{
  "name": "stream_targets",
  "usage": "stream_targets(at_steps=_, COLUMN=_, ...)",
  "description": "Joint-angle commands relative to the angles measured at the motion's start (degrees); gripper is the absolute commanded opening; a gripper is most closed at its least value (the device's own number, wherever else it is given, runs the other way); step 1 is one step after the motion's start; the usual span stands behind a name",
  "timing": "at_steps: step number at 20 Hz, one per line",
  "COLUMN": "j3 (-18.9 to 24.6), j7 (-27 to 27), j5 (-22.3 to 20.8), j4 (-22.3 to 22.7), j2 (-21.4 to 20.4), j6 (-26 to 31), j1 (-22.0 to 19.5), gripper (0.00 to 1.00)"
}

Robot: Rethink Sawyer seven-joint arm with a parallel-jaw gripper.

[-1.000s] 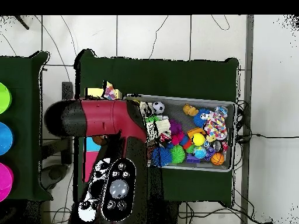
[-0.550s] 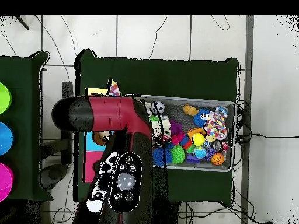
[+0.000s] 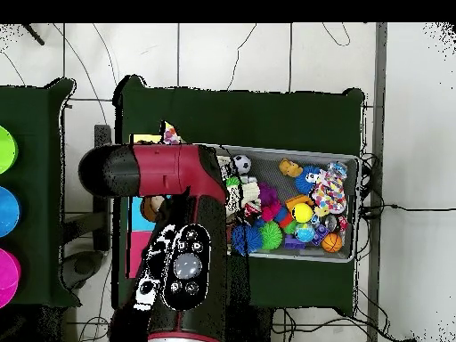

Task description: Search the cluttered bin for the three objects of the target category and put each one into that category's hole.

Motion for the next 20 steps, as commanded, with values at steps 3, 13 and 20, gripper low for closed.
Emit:
stream_targets(at_steps=3, j3=0.9, j7=12.9, j5=2.7, j4=-0.6, j2=2.2, j6=2.1, j1=1.5, gripper=0.00)
stream_targets(at_steps=13, j3=-1.5, j7=15.4, j5=3.4, j4=-2.8, j2=5.3, j6=1.6, j1=4.0, gripper=0.00)
stream_targets(at_steps=20, j3=-3.5, j7=16.1, j5=3.7, j4=-4.2, j2=8.2, j6=0.0, j1=5.8, gripper=0.00)
